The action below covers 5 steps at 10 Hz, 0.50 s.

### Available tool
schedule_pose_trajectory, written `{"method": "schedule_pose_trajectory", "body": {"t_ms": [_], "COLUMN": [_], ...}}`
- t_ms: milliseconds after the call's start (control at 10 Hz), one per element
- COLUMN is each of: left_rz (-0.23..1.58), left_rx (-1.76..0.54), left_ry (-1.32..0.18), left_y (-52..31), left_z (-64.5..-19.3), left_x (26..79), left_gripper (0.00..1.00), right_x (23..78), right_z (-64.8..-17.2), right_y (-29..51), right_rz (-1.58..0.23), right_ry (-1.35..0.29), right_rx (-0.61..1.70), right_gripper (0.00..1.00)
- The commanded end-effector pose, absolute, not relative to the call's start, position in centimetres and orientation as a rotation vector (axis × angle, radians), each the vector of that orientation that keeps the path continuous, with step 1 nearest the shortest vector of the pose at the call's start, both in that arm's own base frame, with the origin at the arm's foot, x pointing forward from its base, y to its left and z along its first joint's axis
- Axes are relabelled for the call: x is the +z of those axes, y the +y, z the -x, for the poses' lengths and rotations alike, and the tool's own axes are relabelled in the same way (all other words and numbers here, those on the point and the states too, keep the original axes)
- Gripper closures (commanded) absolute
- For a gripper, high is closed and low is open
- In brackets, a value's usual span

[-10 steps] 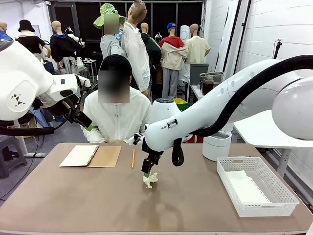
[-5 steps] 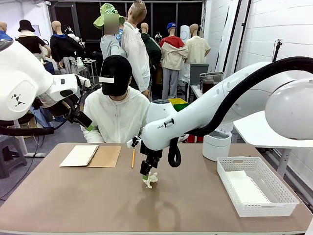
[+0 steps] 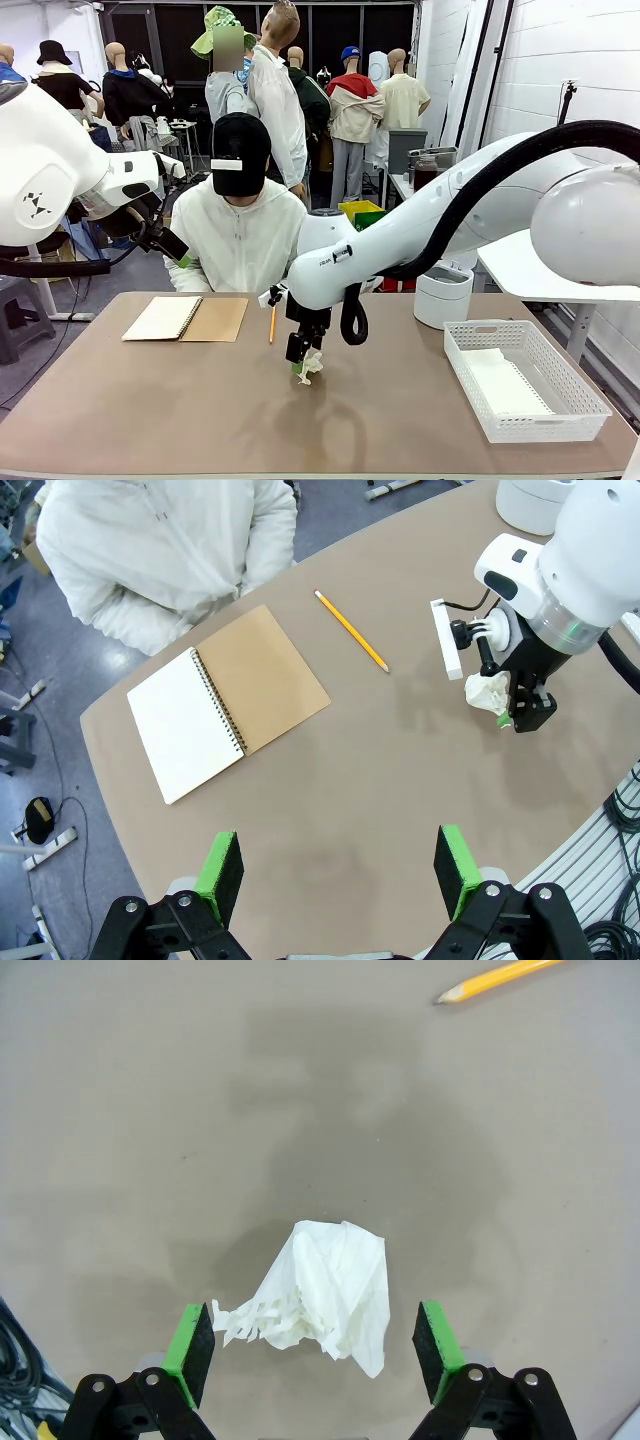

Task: Sort the paper based on its condition.
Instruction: If a person hands you a paper, place it in the Organizing basket , and if it's crumpled, put it in the Trash can.

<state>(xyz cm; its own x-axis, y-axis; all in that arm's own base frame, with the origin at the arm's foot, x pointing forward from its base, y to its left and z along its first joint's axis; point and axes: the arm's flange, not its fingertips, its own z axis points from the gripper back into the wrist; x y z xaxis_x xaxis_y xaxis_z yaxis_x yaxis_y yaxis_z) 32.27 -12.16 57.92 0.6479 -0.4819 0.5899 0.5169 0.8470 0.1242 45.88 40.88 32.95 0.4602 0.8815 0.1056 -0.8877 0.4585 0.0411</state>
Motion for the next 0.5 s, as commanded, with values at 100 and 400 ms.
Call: {"method": "schedule_pose_trajectory", "body": {"t_ms": [100,400], "left_rz": [0.063,0.063], "left_rx": [-0.565,-0.565], "left_ry": [-0.657,-0.657], "left_y": [-12.05,-12.05], "left_z": [-32.32,-32.32], "left_x": [57.89,57.89], "left_gripper": [0.0,0.0], "right_x": [31.86,31.67], "right_z": [-46.53,-46.56], "right_y": [41.87,42.21], "right_rz": [-0.035,-0.027], "right_ry": [-0.047,-0.032], "right_rx": [1.082,1.079], "right_gripper": [0.0,0.0]}}
